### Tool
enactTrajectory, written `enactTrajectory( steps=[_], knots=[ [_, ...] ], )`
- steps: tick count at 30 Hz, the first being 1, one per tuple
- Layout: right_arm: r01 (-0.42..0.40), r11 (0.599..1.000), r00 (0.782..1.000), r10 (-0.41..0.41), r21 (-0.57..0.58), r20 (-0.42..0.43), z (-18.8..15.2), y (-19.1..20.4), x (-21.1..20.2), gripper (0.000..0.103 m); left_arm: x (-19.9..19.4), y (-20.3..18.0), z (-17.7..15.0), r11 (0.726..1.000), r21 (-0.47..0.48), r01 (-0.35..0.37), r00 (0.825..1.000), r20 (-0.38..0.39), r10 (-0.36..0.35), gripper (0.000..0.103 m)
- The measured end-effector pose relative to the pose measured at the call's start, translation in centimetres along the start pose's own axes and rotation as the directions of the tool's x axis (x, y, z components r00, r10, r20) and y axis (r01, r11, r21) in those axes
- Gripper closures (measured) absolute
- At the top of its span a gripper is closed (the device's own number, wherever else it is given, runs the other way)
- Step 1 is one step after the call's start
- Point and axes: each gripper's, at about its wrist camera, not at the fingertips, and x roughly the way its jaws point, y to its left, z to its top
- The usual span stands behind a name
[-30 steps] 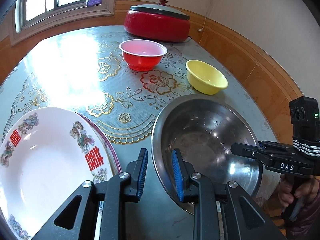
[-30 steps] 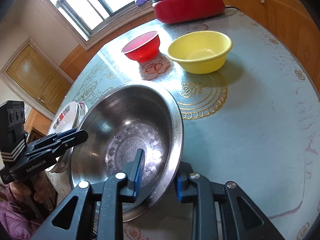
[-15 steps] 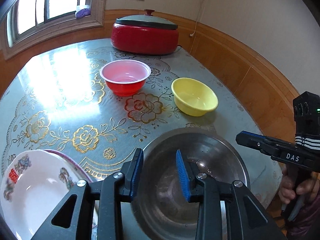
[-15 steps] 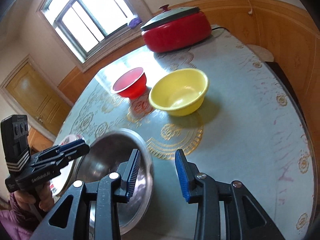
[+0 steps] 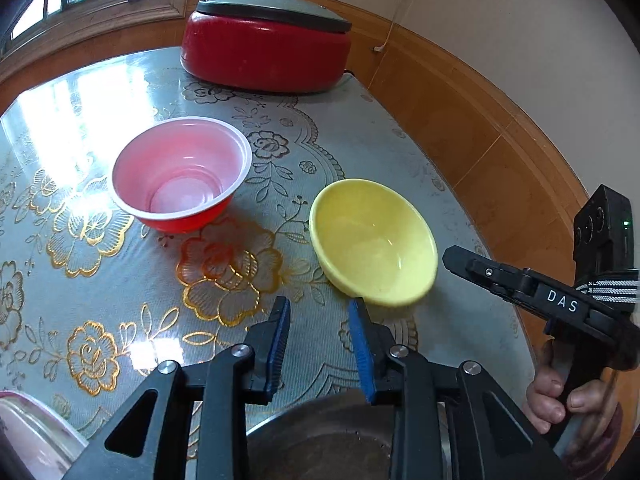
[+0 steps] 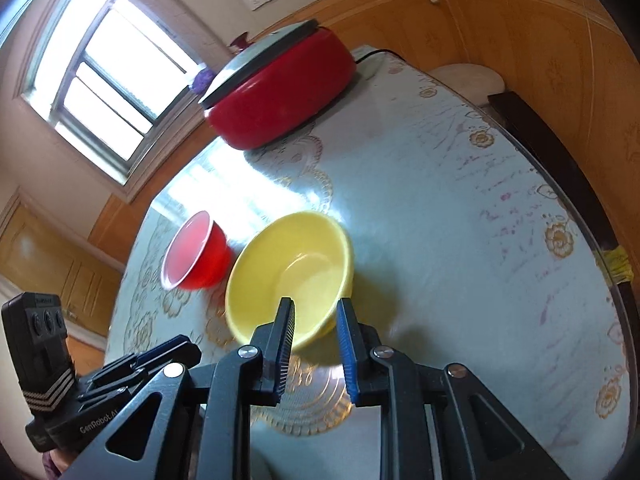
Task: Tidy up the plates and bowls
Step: 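Grasp the yellow bowl rim with the left gripper and lift it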
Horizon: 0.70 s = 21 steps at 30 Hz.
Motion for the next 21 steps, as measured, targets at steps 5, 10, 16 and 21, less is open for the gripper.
enactTrajectory(
  steps=[5,10,16,21],
  knots=[
    [0.026,0.999,1.000,-0.026,0.026,-0.010,1.3,-0.8,2.2,0.082,2.4,-0.3,1.6,1.000,-0.008,0.013,0.999,-0.034,-0.013,0.074],
    [0.029,0.999,0.999,-0.028,0.020,-0.032,1.2,-1.2,4.0,0.093,4.4,-0.4,2.6,1.000,-0.012,0.025,0.997,-0.071,-0.026,0.083],
    [0.033,0.999,0.999,-0.032,0.024,-0.043,0.7,-1.5,4.1,0.093,3.8,-0.9,2.2,0.999,0.020,0.030,0.998,-0.051,-0.029,0.085],
    [0.041,0.999,0.998,-0.040,0.030,-0.038,-0.3,-1.7,2.8,0.093,2.5,-2.0,1.2,0.997,0.067,0.031,0.999,-0.026,-0.030,0.086]
  ],
)
